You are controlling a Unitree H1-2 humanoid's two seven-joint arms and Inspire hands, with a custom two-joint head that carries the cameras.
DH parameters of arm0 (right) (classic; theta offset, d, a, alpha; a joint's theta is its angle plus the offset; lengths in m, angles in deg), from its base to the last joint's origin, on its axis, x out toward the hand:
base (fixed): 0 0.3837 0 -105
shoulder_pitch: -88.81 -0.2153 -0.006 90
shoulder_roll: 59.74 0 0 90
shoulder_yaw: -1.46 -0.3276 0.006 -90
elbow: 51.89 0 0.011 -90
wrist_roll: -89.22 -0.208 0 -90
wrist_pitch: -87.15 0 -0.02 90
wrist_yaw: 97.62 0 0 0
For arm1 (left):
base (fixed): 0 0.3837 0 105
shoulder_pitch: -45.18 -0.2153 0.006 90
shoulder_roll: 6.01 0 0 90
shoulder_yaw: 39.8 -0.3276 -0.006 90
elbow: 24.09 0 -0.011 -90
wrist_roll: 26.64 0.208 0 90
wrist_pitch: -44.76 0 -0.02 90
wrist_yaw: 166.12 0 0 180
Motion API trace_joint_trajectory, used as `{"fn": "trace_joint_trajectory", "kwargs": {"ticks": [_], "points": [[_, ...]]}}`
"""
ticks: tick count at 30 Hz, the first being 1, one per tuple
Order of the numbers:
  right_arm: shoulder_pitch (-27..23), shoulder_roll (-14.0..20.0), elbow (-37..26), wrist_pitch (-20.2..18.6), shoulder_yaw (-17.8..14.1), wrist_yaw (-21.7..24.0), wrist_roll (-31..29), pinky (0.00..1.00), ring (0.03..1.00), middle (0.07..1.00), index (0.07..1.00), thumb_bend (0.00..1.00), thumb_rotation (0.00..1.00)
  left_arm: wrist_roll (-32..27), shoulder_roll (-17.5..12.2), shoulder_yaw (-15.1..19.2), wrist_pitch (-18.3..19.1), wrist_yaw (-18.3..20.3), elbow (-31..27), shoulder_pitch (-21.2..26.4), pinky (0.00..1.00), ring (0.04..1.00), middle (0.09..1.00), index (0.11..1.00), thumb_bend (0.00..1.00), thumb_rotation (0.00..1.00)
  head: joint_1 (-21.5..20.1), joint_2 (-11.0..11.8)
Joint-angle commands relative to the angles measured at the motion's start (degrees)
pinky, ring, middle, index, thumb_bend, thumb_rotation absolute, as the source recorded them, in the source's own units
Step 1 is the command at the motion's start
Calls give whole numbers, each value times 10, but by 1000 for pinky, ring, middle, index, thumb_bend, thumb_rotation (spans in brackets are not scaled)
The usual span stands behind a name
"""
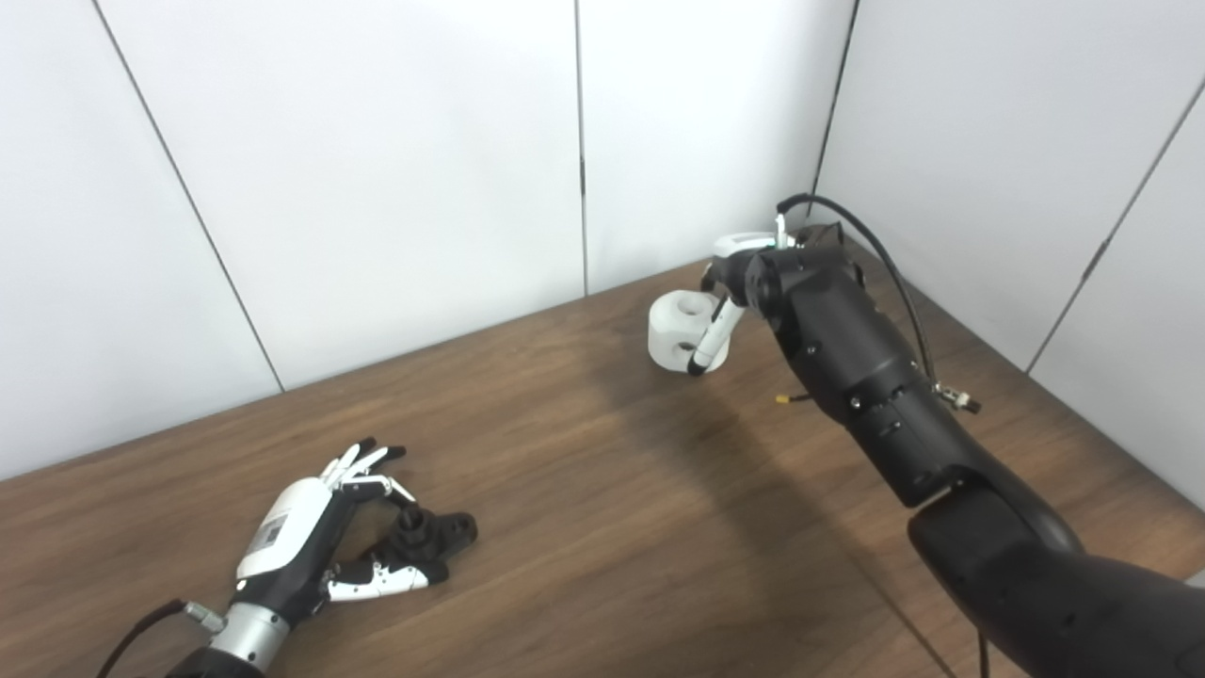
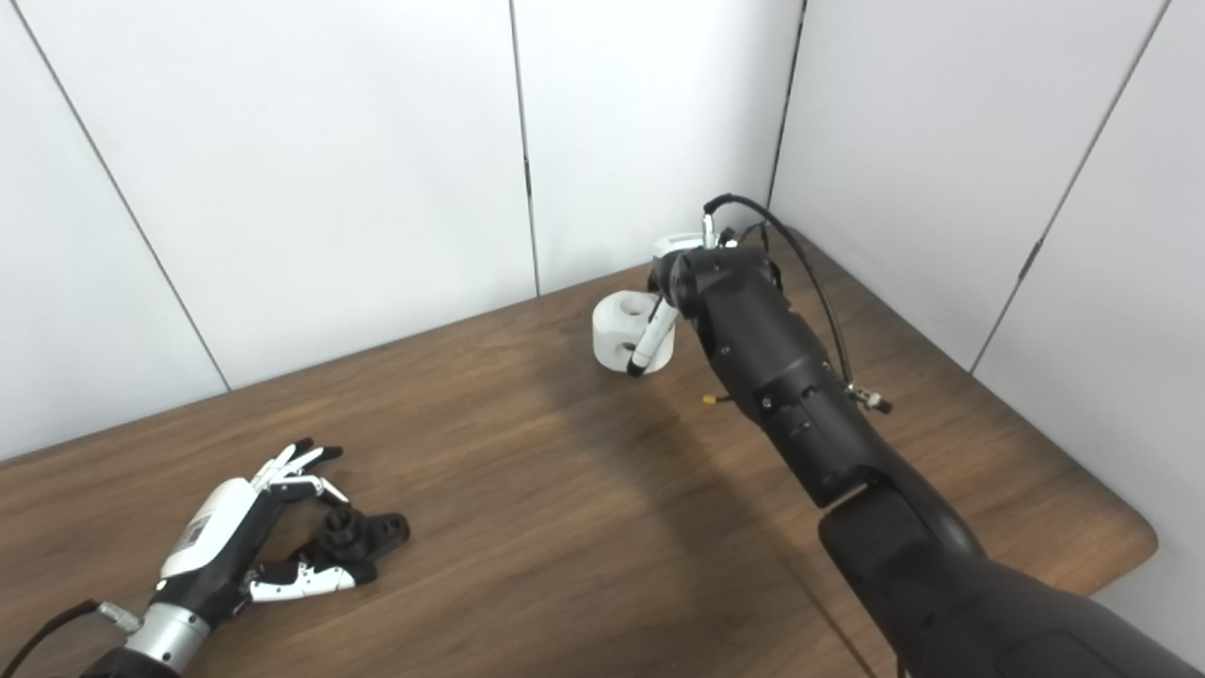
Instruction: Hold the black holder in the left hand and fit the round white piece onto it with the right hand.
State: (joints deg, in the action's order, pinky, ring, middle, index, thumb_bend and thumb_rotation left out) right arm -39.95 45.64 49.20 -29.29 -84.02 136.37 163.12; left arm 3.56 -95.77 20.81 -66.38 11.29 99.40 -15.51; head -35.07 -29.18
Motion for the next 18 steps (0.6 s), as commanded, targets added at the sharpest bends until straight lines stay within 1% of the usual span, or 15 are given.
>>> {"fn": "trace_joint_trajectory", "kwargs": {"ticks": [1, 6, 11, 14, 16, 17, 18], "points": [[-29, 9, -3, -5, -13, -19, 6, 853, 970, 997, 886, 946, 422, 27, -20, -17, 30, 38, 40, -54, 1000, 1000, 919, 482, 524, 57, -1, 0], [-26, 7, 5, -5, -16, -36, -3, 864, 975, 1000, 920, 943, 416, 27, -19, -16, 25, 34, 40, -56, 1000, 1000, 915, 482, 524, 57, 5, -3], [-13, -4, 3, -5, -29, -73, -4, 866, 961, 985, 863, 937, 380, 29, -19, -15, 29, 33, 36, -58, 1000, 1000, 913, 482, 524, 58, 8, -4], [-7, -7, 5, -5, -28, -96, -7, 838, 938, 969, 844, 935, 383, 26, -19, -13, 32, 37, 30, -61, 1000, 1000, 915, 482, 524, 58, 10, -6], [-1, -8, 3, -4, -26, -117, -13, 785, 905, 944, 813, 911, 381, 24, -20, -11, 33, 40, 26, -64, 1000, 1000, 917, 482, 524, 57, 12, -8], [3, -10, 1, -4, -27, -133, -15, 773, 897, 938, 806, 906, 379, 24, -20, -10, 33, 40, 24, -65, 1000, 1000, 918, 482, 524, 57, 13, -8], [7, -13, 0, -4, -30, -152, -16, 754, 878, 911, 778, 870, 348, 24, -19, -9, 31, 39, 24, -65, 1000, 1000, 916, 482, 524, 57, 14, -9]]}}
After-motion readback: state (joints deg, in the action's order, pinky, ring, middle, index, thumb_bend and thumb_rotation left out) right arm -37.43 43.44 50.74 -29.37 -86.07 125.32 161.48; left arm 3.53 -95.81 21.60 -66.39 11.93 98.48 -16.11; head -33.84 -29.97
